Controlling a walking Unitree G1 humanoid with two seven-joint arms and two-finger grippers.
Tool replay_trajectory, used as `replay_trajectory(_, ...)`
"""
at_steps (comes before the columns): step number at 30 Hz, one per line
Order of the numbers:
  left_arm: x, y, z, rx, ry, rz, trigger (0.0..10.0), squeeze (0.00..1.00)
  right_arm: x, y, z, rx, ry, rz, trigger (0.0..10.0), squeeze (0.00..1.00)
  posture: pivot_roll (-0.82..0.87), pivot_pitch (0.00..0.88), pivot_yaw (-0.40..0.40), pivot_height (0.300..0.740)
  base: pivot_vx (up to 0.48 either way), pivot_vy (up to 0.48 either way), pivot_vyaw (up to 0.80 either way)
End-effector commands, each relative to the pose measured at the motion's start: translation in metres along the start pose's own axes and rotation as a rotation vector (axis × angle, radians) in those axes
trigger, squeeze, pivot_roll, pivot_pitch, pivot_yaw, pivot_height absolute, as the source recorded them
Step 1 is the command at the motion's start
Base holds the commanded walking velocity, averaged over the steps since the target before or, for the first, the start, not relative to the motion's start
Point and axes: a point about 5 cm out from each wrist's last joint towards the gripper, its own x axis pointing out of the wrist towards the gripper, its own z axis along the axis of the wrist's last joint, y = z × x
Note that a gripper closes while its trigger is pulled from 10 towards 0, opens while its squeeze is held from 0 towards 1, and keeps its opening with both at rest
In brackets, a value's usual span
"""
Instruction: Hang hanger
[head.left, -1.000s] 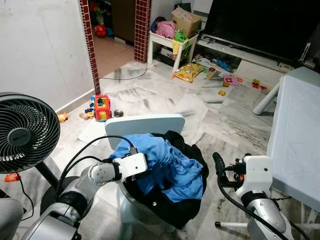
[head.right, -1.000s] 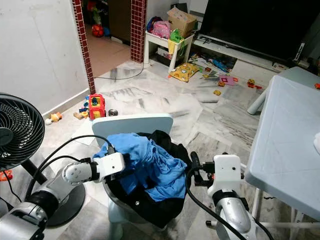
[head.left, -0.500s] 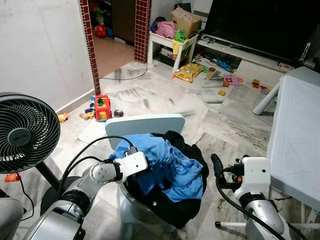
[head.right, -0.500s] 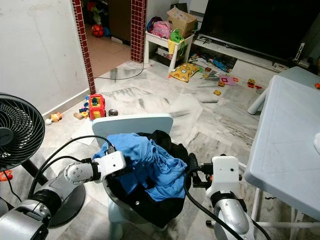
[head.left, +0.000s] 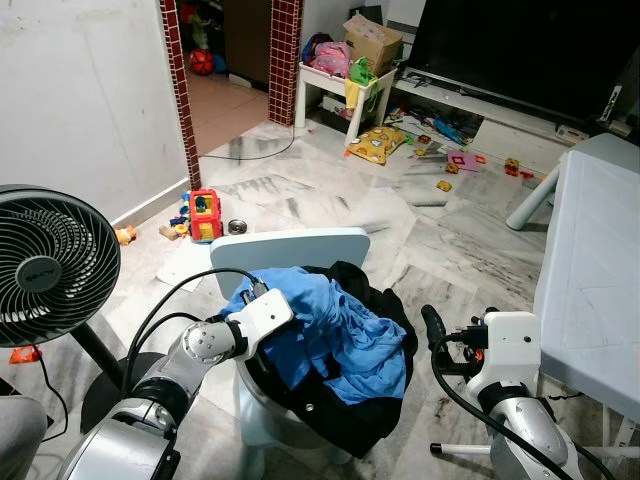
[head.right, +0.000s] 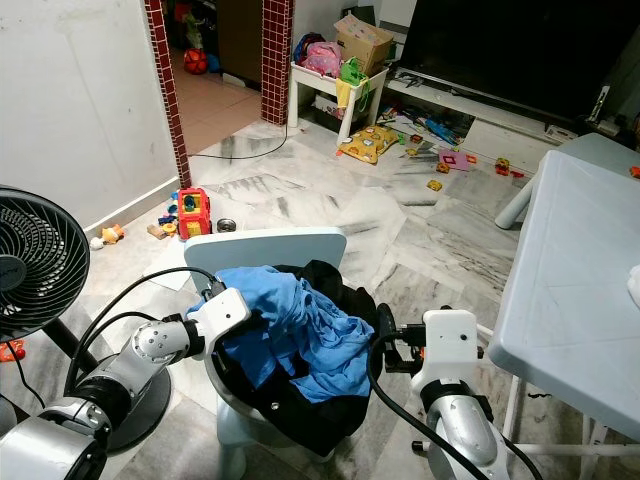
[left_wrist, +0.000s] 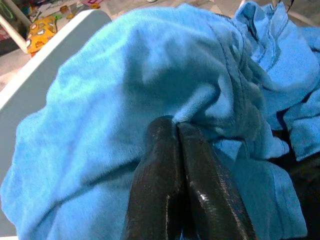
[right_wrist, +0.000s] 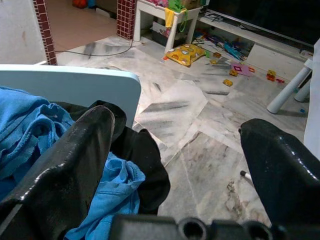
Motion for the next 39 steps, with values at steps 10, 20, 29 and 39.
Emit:
replay_trajectory(10, 0.015, 0.009, 0.047, -0.274, -0.243, -0.048, 0.0, 0.0, -0.001, -0.005, 0.001, -0.014, -0.004, -0.031, 10.0, 0.0, 0.02, 0.0, -0.099, 0.74, 0.0, 0.0, 0.0)
replay_trajectory(20, 0.01, 0.016, 0.094, -0.389, -0.461, -0.091, 0.0, 0.0, 0.004, -0.002, 0.001, -0.014, -0.007, -0.017, 10.0, 0.0, 0.04, 0.0, -0.108, 0.74, 0.0, 0.0, 0.0)
replay_trajectory(29, -0.02, 0.022, 0.05, -0.041, -0.262, 0.04, 10.0, 1.0, 0.003, -0.004, -0.001, -0.017, -0.006, -0.029, 10.0, 0.0, 0.05, 0.0, -0.099, 0.74, 0.0, 0.0, 0.0)
replay_trajectory(39, -0.028, 0.004, 0.007, 0.062, -0.091, -0.07, 10.0, 1.0, 0.006, 0.003, -0.002, -0.008, -0.001, -0.007, 10.0, 0.0, 0.07, 0.0, -0.106, 0.74, 0.0, 0.0, 0.0)
